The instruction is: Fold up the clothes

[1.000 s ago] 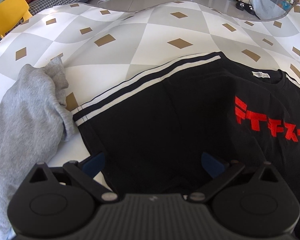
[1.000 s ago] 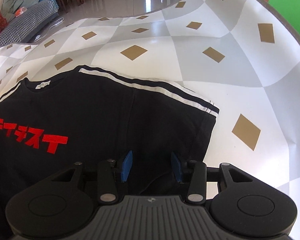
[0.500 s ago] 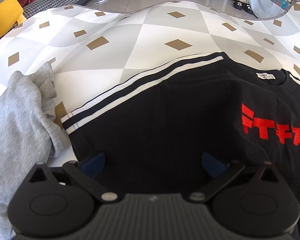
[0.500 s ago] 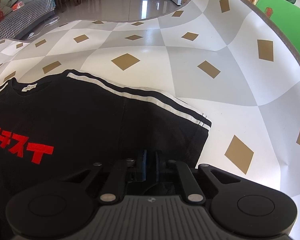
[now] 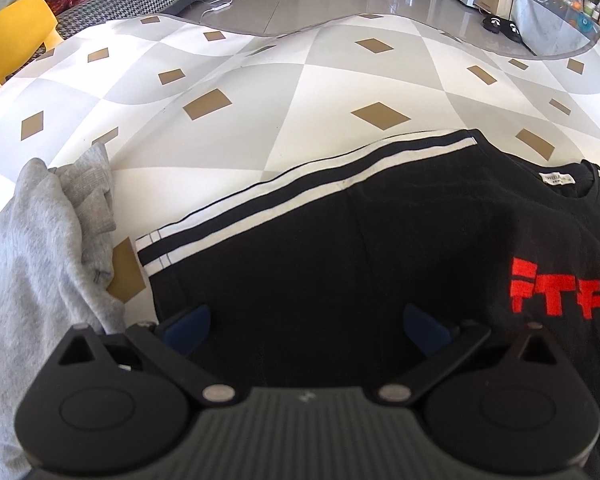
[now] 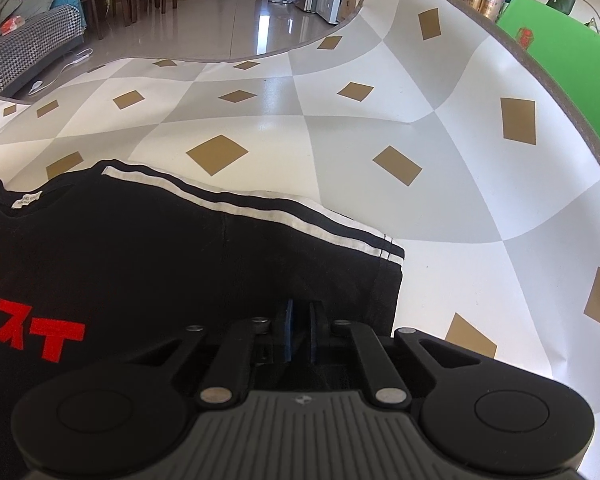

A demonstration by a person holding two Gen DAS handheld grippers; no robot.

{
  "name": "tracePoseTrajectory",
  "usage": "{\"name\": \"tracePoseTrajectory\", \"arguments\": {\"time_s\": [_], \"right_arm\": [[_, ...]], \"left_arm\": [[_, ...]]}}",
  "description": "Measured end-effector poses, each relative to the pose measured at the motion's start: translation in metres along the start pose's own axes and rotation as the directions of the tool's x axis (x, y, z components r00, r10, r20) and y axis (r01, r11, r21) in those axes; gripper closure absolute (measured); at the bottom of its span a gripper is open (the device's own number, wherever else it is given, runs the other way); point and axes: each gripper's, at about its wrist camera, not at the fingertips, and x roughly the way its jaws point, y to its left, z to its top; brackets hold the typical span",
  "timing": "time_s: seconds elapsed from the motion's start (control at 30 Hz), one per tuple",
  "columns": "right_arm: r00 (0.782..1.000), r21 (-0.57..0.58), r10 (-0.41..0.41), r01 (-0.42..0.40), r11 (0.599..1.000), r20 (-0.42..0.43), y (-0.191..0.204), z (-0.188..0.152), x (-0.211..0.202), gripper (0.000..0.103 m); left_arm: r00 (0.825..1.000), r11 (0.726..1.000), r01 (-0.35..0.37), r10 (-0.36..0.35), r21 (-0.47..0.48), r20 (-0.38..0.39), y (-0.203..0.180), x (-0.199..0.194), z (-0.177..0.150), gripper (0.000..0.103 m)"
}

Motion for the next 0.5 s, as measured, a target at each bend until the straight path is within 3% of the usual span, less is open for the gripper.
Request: {"name": "tracePoseTrajectory", "arguments": {"time_s": [0.5], "right_arm": [[0.999,0.035,-0.04,0.039,0.999,0.02,0.0,0.01,0.01,0.097]], "left_arm": [[0.997,0.997,-0.071,0.072,-0.026,0.039,0.005,0.015,0.024,0.0]]}}
